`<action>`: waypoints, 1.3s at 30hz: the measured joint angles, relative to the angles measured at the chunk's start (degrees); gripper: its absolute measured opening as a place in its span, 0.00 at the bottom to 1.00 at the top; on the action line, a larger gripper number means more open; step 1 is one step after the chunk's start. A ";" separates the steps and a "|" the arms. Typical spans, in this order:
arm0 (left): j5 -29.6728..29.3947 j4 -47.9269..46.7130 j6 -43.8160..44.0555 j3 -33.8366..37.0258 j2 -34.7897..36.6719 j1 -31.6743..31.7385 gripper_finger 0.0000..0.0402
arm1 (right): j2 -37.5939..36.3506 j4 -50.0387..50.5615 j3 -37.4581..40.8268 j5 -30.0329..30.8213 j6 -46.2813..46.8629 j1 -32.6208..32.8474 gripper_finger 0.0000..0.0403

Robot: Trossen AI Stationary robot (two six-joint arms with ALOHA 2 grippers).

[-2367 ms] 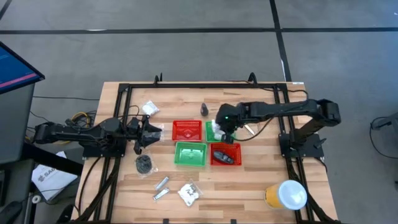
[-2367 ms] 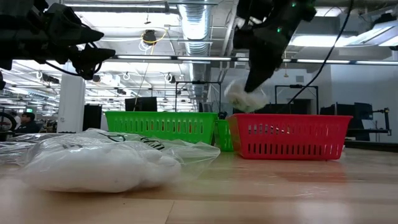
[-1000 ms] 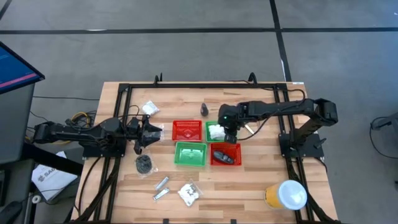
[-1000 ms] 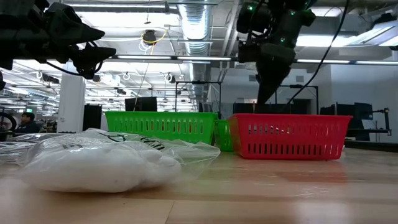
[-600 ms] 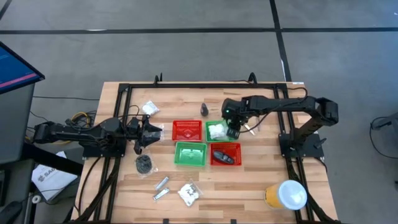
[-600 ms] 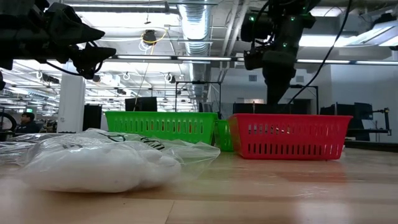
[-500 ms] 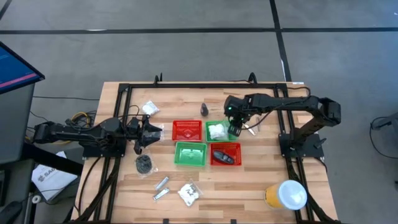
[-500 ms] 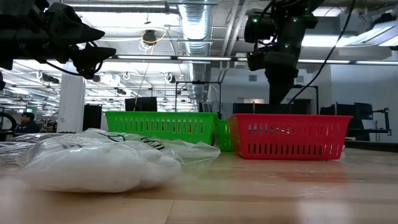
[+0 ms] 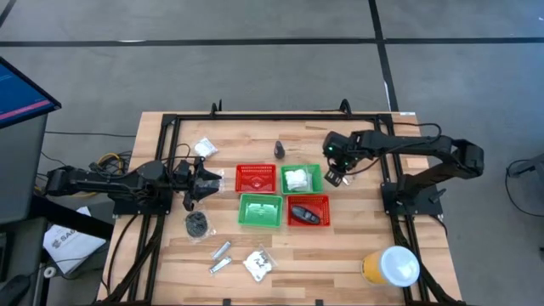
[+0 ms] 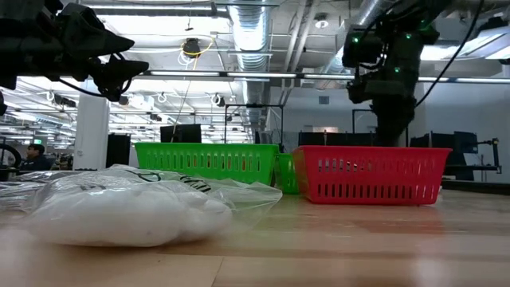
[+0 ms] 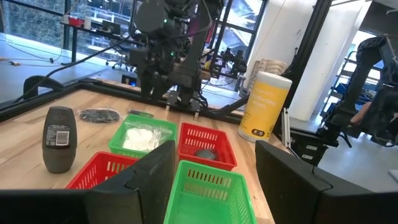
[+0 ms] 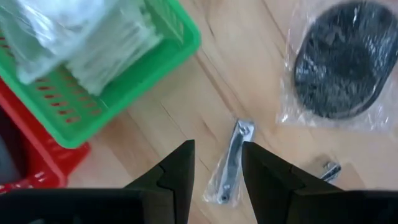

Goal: Pick & Place Travel size toiletries
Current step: Put the silver nail cutter into the left green basket

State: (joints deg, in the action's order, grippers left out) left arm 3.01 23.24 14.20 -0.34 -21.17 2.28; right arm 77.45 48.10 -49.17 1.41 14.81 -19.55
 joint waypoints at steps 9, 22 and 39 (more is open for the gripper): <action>0.00 0.15 0.02 -0.02 0.00 0.00 0.53 | 0.59 0.54 1.69 0.00 1.77 0.00 0.31; -0.01 0.20 0.04 0.00 0.01 0.00 0.53 | 0.59 0.91 1.69 0.07 2.84 0.04 0.31; -0.01 0.45 0.15 -0.01 0.01 0.00 0.53 | 0.42 -4.75 8.53 0.09 4.76 -1.18 0.31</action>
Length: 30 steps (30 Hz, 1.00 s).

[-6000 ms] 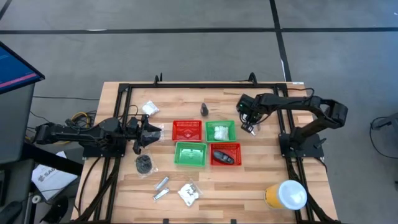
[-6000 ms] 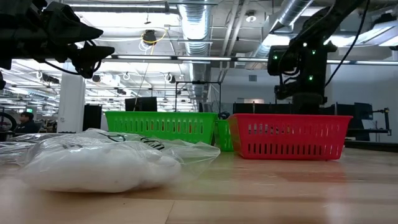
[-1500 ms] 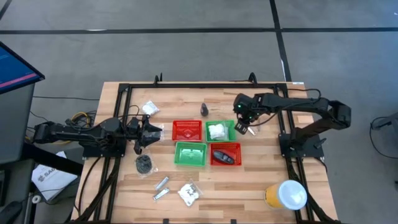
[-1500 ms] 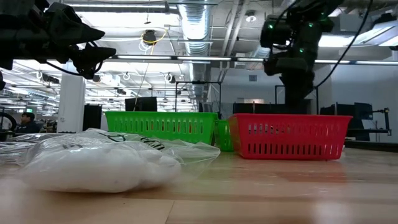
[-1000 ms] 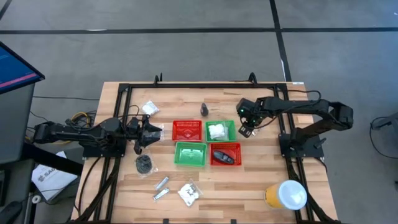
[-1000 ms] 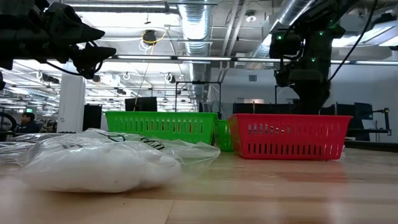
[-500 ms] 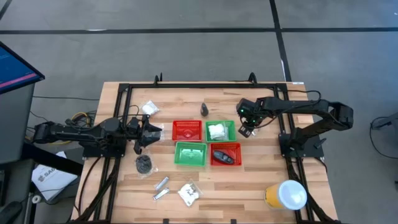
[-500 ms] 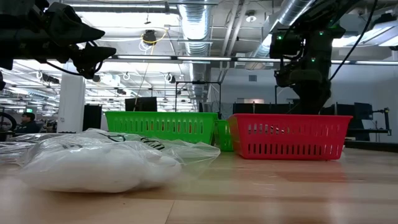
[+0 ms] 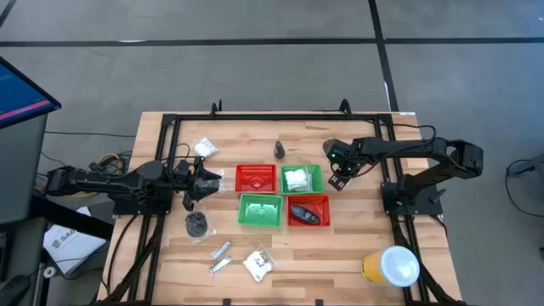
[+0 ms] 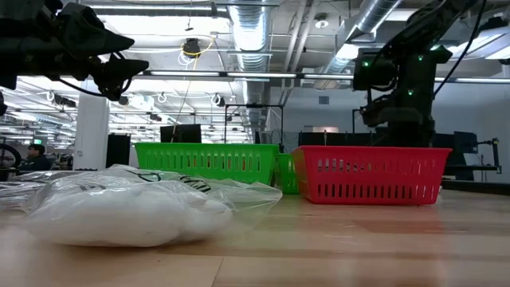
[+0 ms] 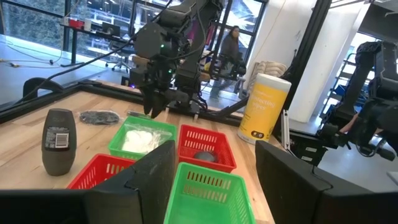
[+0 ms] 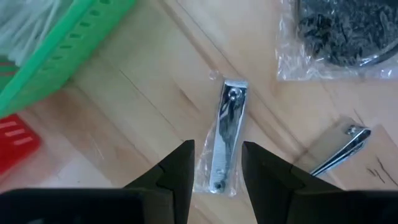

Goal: Pick & Place Travel size toiletries
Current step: Put the silver nail cutter into the left green basket

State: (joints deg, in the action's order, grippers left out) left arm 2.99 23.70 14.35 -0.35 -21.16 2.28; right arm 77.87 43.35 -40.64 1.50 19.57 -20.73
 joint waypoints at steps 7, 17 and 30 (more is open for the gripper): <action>0.01 0.02 0.07 0.00 0.01 0.00 0.53 | 0.22 -4.27 1.17 0.01 0.00 -0.31 0.31; 0.01 0.00 0.07 0.01 -0.01 0.00 0.53 | 0.22 -4.86 1.55 0.02 -0.03 -1.94 0.31; -0.01 -0.02 0.07 0.01 -0.01 0.00 0.53 | 0.22 -6.61 1.55 0.02 0.44 -1.94 0.31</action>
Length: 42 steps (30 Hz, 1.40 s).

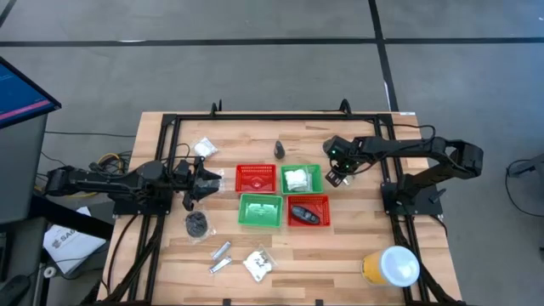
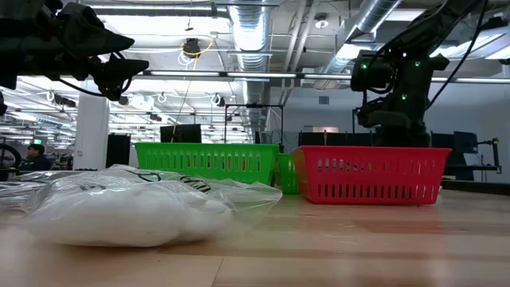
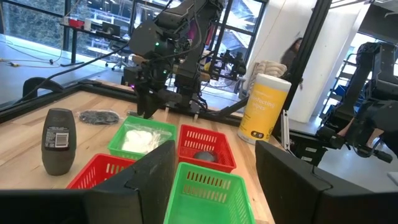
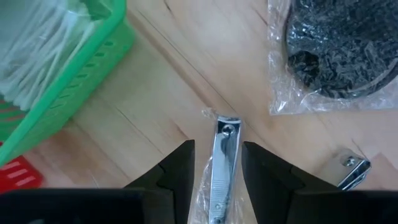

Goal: Pick & Place Travel size toiletries
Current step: Put the silver nail cutter into the left green basket

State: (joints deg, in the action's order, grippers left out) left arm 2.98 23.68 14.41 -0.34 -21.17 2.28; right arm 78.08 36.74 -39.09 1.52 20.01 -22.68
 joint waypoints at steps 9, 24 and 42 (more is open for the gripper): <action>0.01 -0.02 0.00 -0.01 0.00 0.00 0.53 | 0.00 0.51 0.00 0.00 0.01 0.00 0.31; 0.01 -0.02 0.00 -0.01 0.00 0.00 0.53 | 0.00 1.00 0.00 0.00 1.84 0.00 0.31; 0.02 -0.03 0.00 0.00 0.00 0.00 0.53 | 0.00 1.13 0.00 -0.17 4.98 1.20 0.31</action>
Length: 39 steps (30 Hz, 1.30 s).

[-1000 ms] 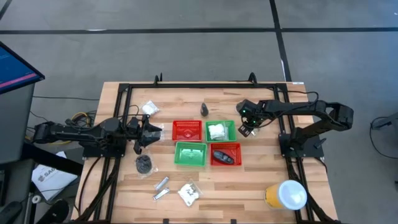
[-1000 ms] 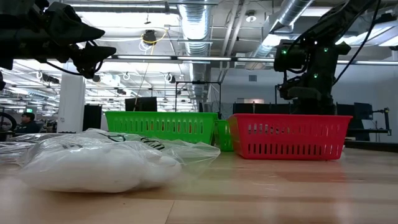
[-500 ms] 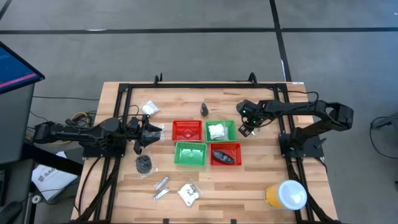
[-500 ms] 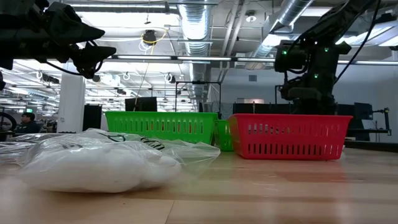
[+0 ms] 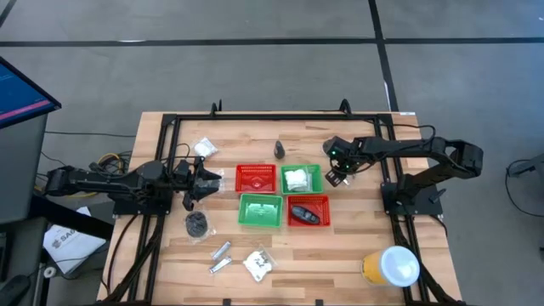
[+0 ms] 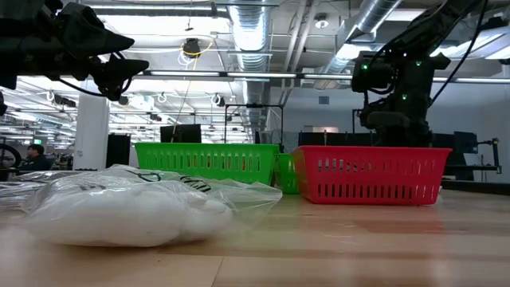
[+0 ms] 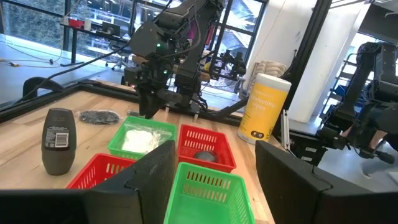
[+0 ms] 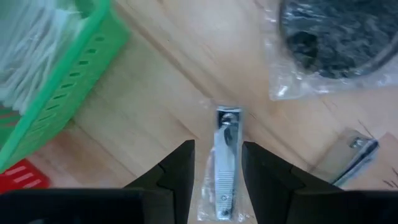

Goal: Pick & Place Travel size toiletries
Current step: Put the silver nail cutter into the left green basket

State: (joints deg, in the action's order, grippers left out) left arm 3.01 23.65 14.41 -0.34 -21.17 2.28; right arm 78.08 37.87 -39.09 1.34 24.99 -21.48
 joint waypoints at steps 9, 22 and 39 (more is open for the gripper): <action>-0.01 -0.01 0.00 -0.01 0.01 0.00 0.53 | 0.00 -0.08 0.00 1.93 0.40 1.76 0.40; 0.00 0.01 0.02 -0.01 0.01 0.00 0.53 | 0.00 -3.80 1.03 3.42 0.98 0.74 0.54; 0.00 0.01 0.02 -0.01 0.00 0.00 0.53 | -0.13 -7.31 8.22 3.94 0.09 -2.26 0.48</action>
State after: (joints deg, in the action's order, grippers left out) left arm 3.01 23.66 14.44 -0.35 -21.17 2.28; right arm 77.95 30.56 -30.87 5.28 25.08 -23.74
